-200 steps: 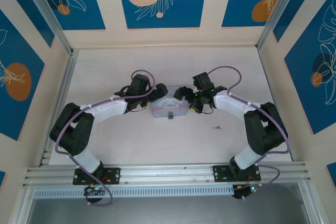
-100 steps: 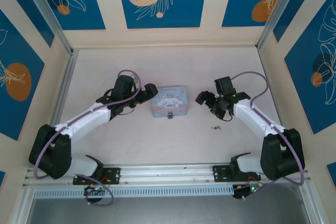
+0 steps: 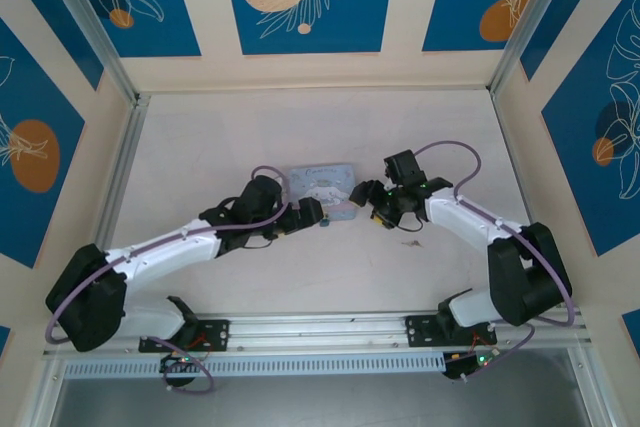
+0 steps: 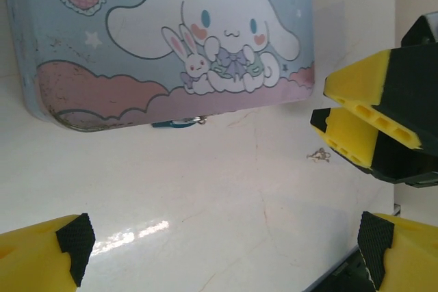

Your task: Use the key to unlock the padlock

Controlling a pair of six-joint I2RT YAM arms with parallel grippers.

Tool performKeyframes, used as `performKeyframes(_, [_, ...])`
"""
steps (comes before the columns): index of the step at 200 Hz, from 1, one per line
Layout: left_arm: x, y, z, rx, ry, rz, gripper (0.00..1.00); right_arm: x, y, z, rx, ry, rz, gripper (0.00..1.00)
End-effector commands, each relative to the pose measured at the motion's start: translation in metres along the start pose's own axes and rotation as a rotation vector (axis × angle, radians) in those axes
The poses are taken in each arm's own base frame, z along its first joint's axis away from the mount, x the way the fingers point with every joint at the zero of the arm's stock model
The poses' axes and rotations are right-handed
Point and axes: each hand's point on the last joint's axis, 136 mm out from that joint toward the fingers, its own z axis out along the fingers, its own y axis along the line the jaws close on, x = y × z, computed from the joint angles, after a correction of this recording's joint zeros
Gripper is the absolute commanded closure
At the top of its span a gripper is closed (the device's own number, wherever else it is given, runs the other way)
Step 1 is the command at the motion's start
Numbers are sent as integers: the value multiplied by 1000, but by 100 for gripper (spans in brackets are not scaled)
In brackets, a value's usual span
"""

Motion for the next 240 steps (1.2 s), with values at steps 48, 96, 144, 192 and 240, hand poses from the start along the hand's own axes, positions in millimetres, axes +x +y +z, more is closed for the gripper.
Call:
performKeyframes(48, [-23,-10,25,-7,-7,29,0,-8,33,8,-74,21,21,40])
performKeyframes(96, [-48,1,37,-23,-28,13,0,-16,41,18,-80,34,23,54])
performKeyframes(144, [-61,-2,48,-6,-25,11,0,-32,50,26,-96,25,36,57])
performKeyframes(192, [-55,-4,34,24,-30,4,0,-38,27,-9,-3,-59,21,46])
performKeyframes(240, [-46,0,4,49,-77,2,0,-29,-67,-43,198,-141,94,32])
